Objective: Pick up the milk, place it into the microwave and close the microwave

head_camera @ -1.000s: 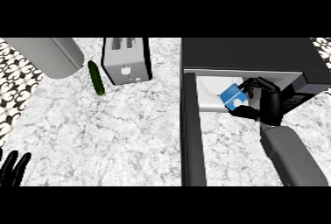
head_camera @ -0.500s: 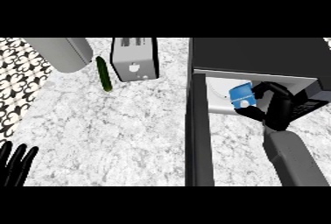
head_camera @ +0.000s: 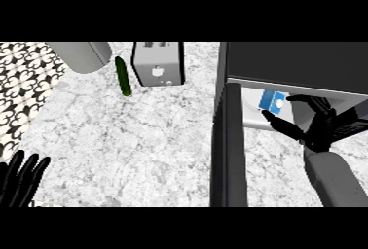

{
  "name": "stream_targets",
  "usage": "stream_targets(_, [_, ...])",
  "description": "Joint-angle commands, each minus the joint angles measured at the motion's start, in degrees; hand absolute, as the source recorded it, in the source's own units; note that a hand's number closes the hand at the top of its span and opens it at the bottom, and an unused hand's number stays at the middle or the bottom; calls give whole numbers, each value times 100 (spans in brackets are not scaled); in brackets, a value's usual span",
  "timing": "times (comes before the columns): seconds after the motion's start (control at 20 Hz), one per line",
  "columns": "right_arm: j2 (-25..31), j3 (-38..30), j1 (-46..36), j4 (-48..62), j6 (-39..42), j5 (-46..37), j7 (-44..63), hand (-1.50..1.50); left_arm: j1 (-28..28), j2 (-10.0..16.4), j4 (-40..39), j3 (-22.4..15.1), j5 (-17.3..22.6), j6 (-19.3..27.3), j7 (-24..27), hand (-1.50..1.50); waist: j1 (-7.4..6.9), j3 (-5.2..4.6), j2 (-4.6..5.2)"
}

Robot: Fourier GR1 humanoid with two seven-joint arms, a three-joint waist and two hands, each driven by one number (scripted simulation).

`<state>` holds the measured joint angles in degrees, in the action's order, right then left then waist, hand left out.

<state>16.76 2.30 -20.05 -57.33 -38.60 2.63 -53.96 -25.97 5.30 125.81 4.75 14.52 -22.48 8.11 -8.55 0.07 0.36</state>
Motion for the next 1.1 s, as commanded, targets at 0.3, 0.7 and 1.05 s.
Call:
stream_targets(0.3, [-229,122,-785,955,312,109,1271,-150,373,23,-124,-249,-177,-14,-111,-150,-441,-3,360])
stream_targets(0.7, [-413,84,-903,1297,470,229,1223,-150,385,-97,-144,-455,-390,60,-125,-150,-362,11,293])
stream_targets(1.05, [-29,-61,-2537,2808,916,171,2377,-150,435,-236,-249,-674,-752,195,-117,-150,-113,16,252])
